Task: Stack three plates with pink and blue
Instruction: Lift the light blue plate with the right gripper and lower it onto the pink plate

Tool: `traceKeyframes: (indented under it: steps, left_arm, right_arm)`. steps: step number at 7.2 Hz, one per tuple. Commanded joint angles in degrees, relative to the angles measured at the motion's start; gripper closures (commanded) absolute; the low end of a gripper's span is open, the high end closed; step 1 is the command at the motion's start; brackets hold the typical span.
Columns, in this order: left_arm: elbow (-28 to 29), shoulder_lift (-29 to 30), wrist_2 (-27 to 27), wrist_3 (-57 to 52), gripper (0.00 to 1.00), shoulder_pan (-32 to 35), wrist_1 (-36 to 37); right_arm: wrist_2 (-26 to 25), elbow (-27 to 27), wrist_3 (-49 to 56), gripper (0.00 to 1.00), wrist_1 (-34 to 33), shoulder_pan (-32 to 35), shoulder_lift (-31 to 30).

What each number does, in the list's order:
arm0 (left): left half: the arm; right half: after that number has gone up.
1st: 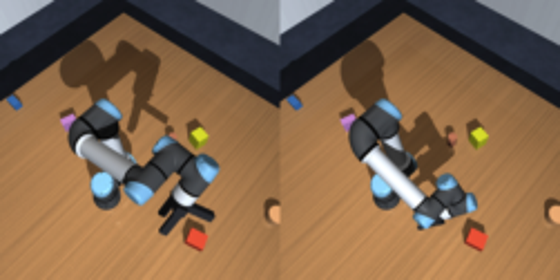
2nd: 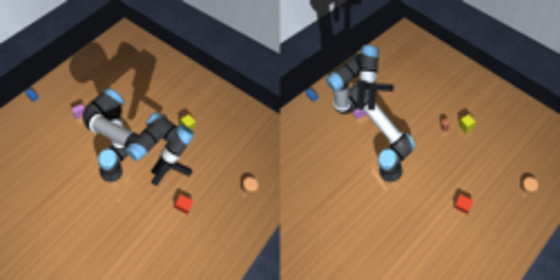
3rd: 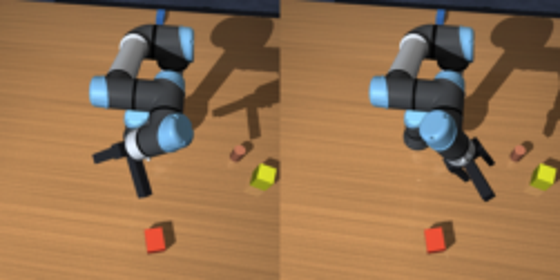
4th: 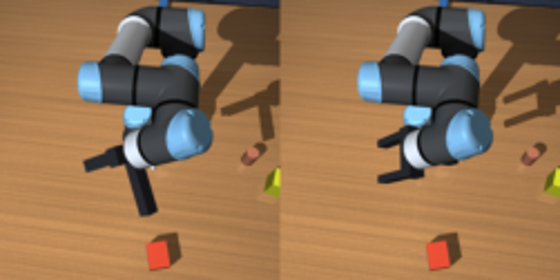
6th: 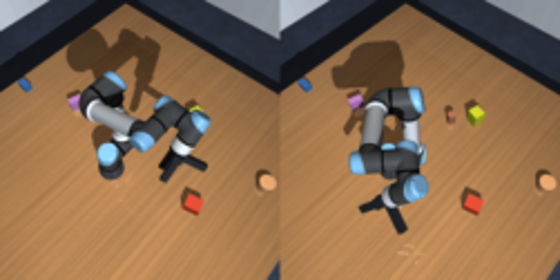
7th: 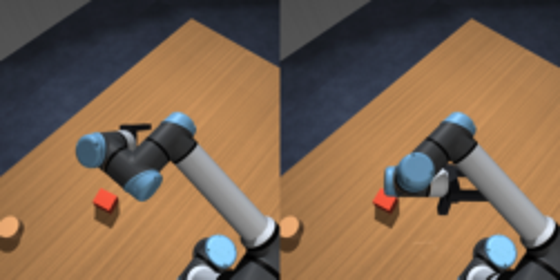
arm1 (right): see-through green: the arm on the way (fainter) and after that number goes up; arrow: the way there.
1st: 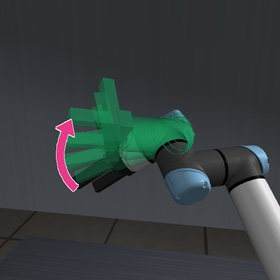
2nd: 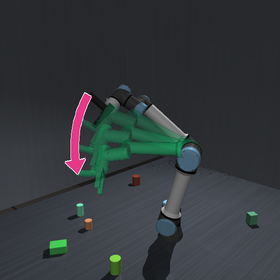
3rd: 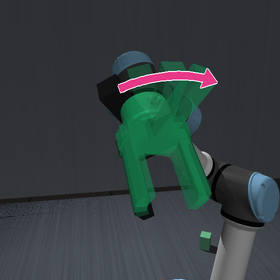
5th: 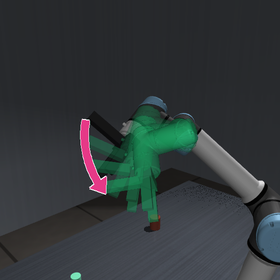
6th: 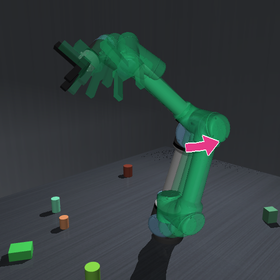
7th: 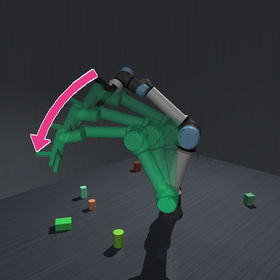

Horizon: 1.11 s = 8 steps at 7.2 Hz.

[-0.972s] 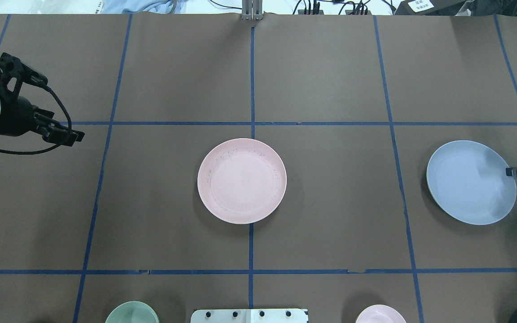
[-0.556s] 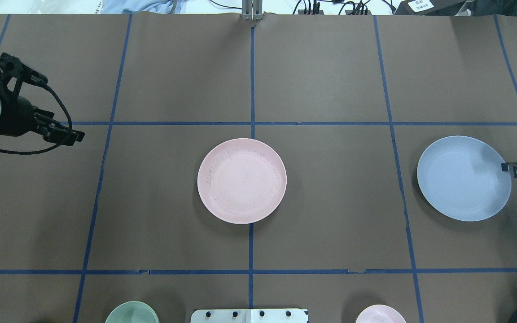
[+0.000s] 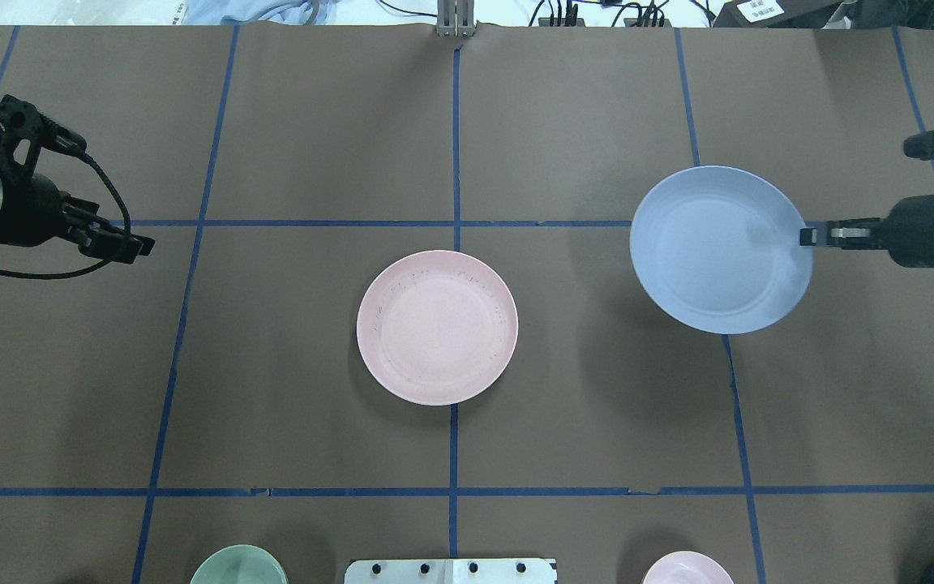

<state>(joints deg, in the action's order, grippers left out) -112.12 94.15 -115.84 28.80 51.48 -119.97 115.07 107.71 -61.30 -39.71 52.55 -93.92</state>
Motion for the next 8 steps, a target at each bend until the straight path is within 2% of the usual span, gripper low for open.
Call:
traceKeyframes:
  steps: [1,3,4,5,6,8]
  left_arm:
    - [-0.3,0.2,0.0,1.5,0.00,-0.1,0.0]
    - [-0.2,0.4,0.0,2.1,0.00,-0.2,0.0]
    - [-0.2,0.4,0.0,2.2,0.00,-0.2,0.0]
    - [-0.2,0.4,0.0,2.1,0.00,-0.2,0.0]
    - [-0.2,0.4,0.0,2.1,0.00,-0.2,0.0]
    - [-0.2,0.4,0.0,2.2,0.00,-0.2,0.0]
  right_arm:
    - [-2.3,3.2,-8.4,1.00,-3.7,-7.4,7.1]
    - [-13.7,6.1,-12.1,1.00,-13.5,-16.3,12.1]
    - [-15.4,5.8,-12.3,1.00,-22.3,-19.1,17.6]
    - [-20.4,4.9,-14.8,1.00,-28.4,-23.5,22.6]
    - [-24.6,2.6,-17.1,1.00,-30.7,-27.0,25.9]
    - [-26.3,-0.4,-17.5,1.00,-31.1,-28.8,27.8]
